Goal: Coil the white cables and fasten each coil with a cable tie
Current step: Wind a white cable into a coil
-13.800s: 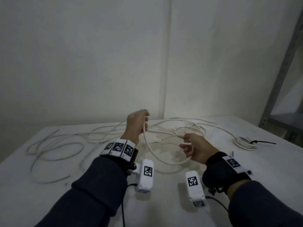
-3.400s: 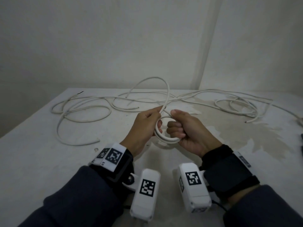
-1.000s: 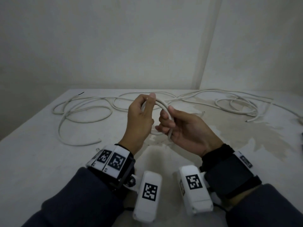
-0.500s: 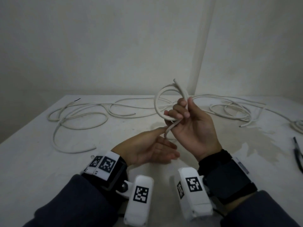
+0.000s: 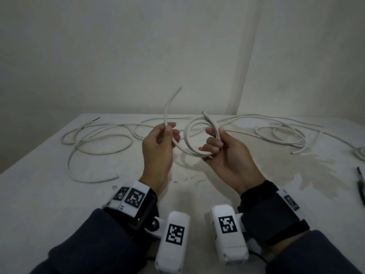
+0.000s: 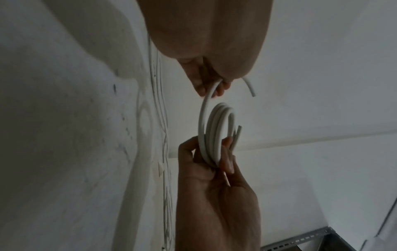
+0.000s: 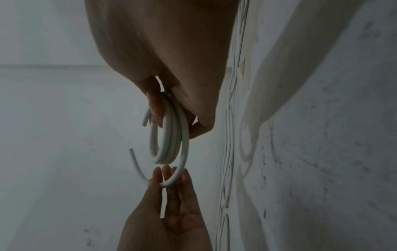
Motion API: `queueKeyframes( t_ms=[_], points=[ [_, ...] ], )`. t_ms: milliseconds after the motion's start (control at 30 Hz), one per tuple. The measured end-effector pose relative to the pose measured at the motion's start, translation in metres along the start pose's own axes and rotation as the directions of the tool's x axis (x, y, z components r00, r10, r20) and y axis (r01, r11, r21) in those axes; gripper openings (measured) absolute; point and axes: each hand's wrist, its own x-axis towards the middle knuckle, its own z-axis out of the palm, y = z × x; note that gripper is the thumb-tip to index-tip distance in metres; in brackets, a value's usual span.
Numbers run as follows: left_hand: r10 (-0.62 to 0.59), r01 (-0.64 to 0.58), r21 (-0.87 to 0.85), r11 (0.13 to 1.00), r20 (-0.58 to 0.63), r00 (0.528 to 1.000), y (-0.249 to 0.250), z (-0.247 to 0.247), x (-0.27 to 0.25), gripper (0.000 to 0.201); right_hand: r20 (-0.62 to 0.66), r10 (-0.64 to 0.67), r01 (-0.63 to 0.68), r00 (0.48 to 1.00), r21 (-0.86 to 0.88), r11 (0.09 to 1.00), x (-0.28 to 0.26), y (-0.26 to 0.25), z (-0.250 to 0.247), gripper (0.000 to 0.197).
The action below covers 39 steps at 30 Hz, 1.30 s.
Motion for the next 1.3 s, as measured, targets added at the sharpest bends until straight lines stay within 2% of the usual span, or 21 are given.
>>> queueKeyframes(
  t_ms=[33, 100, 267, 400, 600, 733, 900, 1000, 1100, 1200, 1300],
  points=[
    [0.031, -0.031, 0.022, 0.999, 0.024, 0.999, 0.0001, -0.0008, -0.0001, 0.017, -0.002, -0.008, 0.008, 1.0, -0.009, 1.0, -0.0003, -0.0008, -0.0004, 0.025],
    [0.013, -0.015, 0.016, 1.0, 0.088, 0.996, 0.0017, -0.001, -0.0022, 0.018, 0.008, -0.031, 0.031, 0.999, -0.05, 0.998, -0.0006, -0.0019, -0.0026, 0.012],
    [-0.13, 0.167, -0.117, 0.979, 0.272, 0.953, 0.0087, 0.0, -0.0088, 0.022, 0.043, -0.068, 0.074, 0.997, -0.152, 0.986, -0.003, -0.0021, -0.0032, 0.02],
    [-0.236, 0.282, -0.118, 0.952, 0.301, 0.924, 0.0069, 0.0015, -0.007, 0.022, 0.033, -0.077, 0.082, 0.997, -0.202, 0.976, -0.0035, 0.0004, -0.0029, 0.018],
    [-0.243, 0.256, -0.015, 0.967, 0.259, 0.935, 0.0054, 0.0049, -0.0056, 0.024, 0.013, -0.071, 0.072, 0.997, -0.244, 0.967, -0.0048, 0.0039, -0.0003, 0.015],
    [-0.222, 0.203, 0.092, 0.975, 0.283, 0.933, 0.0079, 0.0043, -0.0048, 0.036, 0.02, -0.048, 0.052, 0.999, -0.302, 0.952, -0.0065, 0.004, 0.0012, 0.014],
    [-0.255, 0.249, 0.059, 0.967, 0.326, 0.911, 0.0083, 0.001, -0.0025, 0.043, 0.077, -0.036, 0.059, 0.996, -0.326, 0.944, -0.0069, 0.0031, 0.0, 0.017],
    [-0.277, 0.267, 0.076, 0.961, 0.339, 0.899, 0.0072, 0.0006, -0.0017, 0.042, 0.102, -0.053, 0.088, 0.993, -0.385, 0.919, -0.0061, 0.0043, -0.001, 0.026],
    [-0.301, 0.27, 0.135, 0.953, 0.377, 0.876, 0.0065, 0.0003, -0.0014, 0.037, 0.061, -0.052, 0.073, 0.997, -0.434, 0.898, -0.0046, 0.0051, -0.0021, 0.037],
    [-0.332, 0.299, 0.144, 0.943, 0.414, 0.848, 0.0074, 0.0011, -0.0019, 0.022, 0.046, -0.052, 0.067, 0.998, -0.45, 0.891, -0.0049, 0.0038, -0.0028, 0.028],
    [-0.288, 0.208, 0.22, 0.953, 0.442, 0.85, 0.0028, 0.0006, -0.0029, 0.022, 0.058, -0.07, 0.09, 0.996, -0.524, 0.847, -0.0062, 0.0056, -0.0033, 0.022]
  ],
)
